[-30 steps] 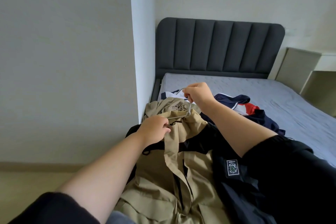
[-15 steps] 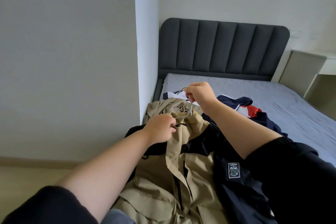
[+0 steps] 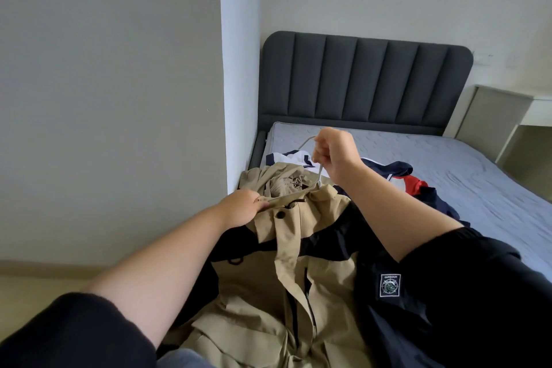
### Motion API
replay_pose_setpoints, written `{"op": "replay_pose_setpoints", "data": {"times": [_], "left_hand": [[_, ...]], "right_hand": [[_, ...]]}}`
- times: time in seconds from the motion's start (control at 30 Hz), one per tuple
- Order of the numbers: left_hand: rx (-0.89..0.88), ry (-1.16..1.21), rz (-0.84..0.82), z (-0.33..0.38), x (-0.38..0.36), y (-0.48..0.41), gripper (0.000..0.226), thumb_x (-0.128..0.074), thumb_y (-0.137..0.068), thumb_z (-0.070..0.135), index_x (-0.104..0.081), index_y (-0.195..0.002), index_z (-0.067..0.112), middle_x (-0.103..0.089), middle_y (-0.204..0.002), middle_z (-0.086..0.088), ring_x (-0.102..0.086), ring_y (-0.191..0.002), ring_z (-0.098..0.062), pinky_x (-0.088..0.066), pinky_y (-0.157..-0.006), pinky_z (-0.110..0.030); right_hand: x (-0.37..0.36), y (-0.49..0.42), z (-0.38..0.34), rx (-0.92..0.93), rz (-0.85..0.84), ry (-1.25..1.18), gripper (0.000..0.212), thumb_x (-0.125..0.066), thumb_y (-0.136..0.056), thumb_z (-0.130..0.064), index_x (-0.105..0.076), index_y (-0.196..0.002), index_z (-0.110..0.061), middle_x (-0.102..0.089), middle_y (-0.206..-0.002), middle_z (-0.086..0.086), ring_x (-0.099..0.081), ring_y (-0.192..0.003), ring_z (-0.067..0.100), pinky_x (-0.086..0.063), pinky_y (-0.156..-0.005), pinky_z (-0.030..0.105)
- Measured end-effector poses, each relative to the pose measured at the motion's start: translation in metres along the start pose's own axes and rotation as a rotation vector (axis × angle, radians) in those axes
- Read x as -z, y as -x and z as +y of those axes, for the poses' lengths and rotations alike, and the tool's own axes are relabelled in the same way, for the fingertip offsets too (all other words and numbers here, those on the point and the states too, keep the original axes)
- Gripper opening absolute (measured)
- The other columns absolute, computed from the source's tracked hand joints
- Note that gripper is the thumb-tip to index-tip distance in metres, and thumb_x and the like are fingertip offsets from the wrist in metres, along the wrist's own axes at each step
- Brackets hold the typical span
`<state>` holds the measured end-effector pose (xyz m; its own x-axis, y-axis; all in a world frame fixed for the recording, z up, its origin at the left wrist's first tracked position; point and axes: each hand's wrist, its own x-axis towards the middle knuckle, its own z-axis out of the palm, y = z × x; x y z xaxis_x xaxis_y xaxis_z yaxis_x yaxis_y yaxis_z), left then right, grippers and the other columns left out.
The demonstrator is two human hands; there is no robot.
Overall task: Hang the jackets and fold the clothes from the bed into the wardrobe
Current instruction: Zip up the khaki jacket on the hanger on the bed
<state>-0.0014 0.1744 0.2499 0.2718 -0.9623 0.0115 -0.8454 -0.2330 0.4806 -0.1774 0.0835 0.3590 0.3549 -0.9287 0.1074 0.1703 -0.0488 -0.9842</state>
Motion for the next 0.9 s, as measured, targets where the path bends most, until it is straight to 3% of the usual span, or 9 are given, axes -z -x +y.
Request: {"op": "replay_pose_setpoints", "data": {"times": [0.17,0.3,0.4,0.53,0.63,0.7,0.8,0.9], "left_hand": [[-0.111,0.066,0.116,0.013,-0.005,0.001,0.048,-0.047,-0.095,0.049,-0.033,-0.061,0.019,-0.040,-0.058,0.006,-0.036,-0.053,-0.009,-0.027,-0.052,-0.026],[-0.167,0.113,0.194,0.024,-0.002,0.003,0.048,-0.051,-0.095,0.043,-0.032,-0.058,0.019,-0.037,-0.055,0.006,-0.033,-0.052,-0.007,-0.025,-0.049,-0.021],[-0.205,0.163,0.212,0.043,0.002,0.003,0.044,-0.051,-0.096,0.042,-0.039,-0.058,0.022,-0.042,-0.055,0.006,-0.041,-0.054,-0.010,-0.029,-0.053,-0.028],[-0.204,0.162,0.225,0.066,0.021,-0.001,0.039,-0.051,-0.096,0.039,-0.058,-0.081,0.003,-0.060,-0.072,-0.006,-0.056,-0.071,-0.023,-0.041,-0.066,-0.035],[-0.207,0.147,0.296,0.060,0.042,0.000,0.038,-0.052,-0.095,0.032,-0.049,-0.067,0.006,-0.051,-0.063,-0.001,-0.050,-0.066,-0.021,-0.033,-0.059,-0.032],[-0.189,0.162,0.354,0.056,0.059,0.001,0.035,-0.052,-0.094,0.030,-0.051,-0.062,0.014,-0.055,-0.065,0.002,-0.051,-0.068,-0.019,-0.036,-0.060,-0.031],[-0.167,0.163,0.458,0.050,0.089,0.004,0.040,-0.056,-0.093,0.029,-0.045,-0.055,0.018,-0.049,-0.055,0.004,-0.047,-0.058,-0.015,-0.031,-0.052,-0.028],[-0.149,0.145,0.538,0.045,0.125,0.013,0.046,-0.058,-0.092,0.029,-0.036,-0.054,0.015,-0.039,-0.050,0.002,-0.037,-0.051,-0.015,-0.025,-0.050,-0.030]], "right_hand": [[-0.009,0.003,-0.015,0.027,0.014,-0.063,0.037,-0.038,-0.074,0.003,-0.022,-0.049,-0.018,-0.021,-0.043,-0.003,-0.018,-0.043,0.016,-0.028,-0.055,0.032],[-0.021,0.009,-0.023,0.050,-0.019,-0.007,0.049,-0.037,-0.074,0.003,-0.025,-0.035,-0.023,-0.022,-0.040,-0.003,-0.020,-0.042,0.016,-0.029,-0.058,0.033],[-0.036,0.015,-0.024,0.051,-0.068,0.009,0.055,-0.037,-0.075,0.005,-0.028,-0.028,-0.022,-0.024,-0.037,-0.005,-0.021,-0.040,0.015,-0.027,-0.056,0.031],[-0.049,0.017,-0.030,0.105,-0.123,0.053,0.049,-0.040,-0.078,0.005,-0.039,-0.035,-0.020,-0.033,-0.038,-0.005,-0.034,-0.042,0.015,-0.030,-0.054,0.028],[-0.035,0.007,-0.038,0.227,-0.089,0.392,0.023,-0.045,-0.086,-0.009,-0.064,-0.074,-0.009,-0.060,-0.063,-0.002,-0.051,-0.062,0.014,-0.039,-0.057,0.023],[-0.022,-0.001,-0.032,0.252,-0.064,0.683,0.026,-0.041,-0.093,-0.018,-0.064,-0.096,-0.007,-0.060,-0.078,0.000,-0.049,-0.064,0.013,-0.037,-0.053,0.025],[-0.012,-0.006,-0.019,0.259,-0.103,0.996,0.030,-0.038,-0.096,-0.020,-0.058,-0.090,0.001,-0.057,-0.082,0.015,-0.055,-0.080,0.032,-0.038,-0.065,0.035],[-0.022,-0.003,-0.023,0.448,0.008,1.100,0.025,-0.040,-0.095,-0.026,-0.054,-0.080,-0.011,-0.058,-0.082,0.008,-0.055,-0.089,0.033,-0.036,-0.076,0.038]]}}
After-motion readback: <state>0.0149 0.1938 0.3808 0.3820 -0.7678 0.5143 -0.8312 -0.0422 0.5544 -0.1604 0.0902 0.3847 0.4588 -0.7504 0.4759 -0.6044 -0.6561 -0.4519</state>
